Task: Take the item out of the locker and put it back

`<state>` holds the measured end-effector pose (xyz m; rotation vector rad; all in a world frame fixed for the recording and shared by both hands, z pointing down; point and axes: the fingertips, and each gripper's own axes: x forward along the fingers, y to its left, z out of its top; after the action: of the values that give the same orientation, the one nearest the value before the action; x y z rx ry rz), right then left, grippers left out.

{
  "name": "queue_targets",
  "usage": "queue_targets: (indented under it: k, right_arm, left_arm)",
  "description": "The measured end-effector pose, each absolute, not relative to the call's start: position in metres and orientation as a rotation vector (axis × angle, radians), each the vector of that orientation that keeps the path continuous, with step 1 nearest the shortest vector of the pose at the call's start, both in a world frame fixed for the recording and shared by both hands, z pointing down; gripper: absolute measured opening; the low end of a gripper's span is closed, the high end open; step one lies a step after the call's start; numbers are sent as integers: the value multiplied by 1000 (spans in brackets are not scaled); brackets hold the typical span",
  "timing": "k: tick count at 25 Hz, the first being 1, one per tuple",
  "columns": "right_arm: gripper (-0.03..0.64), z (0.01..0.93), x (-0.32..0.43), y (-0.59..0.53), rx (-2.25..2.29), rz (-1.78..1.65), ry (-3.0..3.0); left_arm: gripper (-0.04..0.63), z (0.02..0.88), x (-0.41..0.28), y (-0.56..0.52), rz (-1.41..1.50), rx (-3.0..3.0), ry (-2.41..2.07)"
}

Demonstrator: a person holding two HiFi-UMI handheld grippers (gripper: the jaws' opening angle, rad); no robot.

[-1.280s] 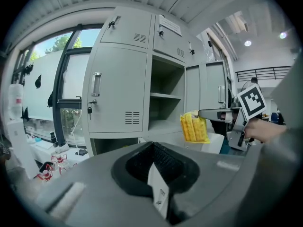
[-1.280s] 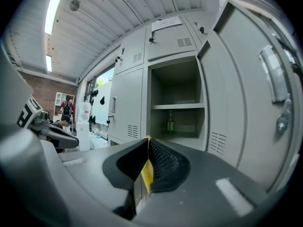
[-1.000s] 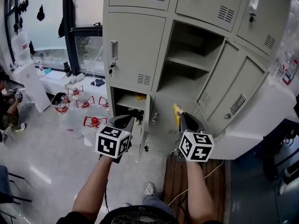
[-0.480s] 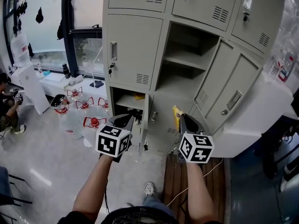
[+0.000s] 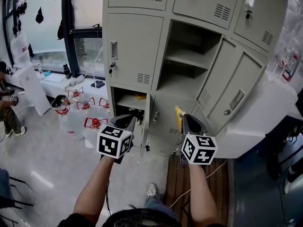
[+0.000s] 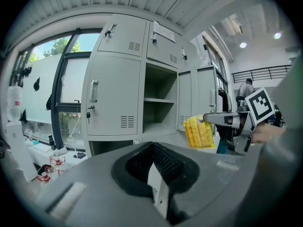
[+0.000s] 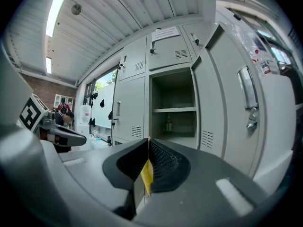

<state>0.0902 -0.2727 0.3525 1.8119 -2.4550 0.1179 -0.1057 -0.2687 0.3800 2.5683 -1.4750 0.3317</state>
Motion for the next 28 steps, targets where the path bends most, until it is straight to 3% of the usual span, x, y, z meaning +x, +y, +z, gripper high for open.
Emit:
queue_targets:
  k: [28]
  right_arm:
    - [34, 347, 98, -322, 1762, 58, -2433]
  left_arm:
    - [2, 389, -94, -306, 341, 2545, -1455]
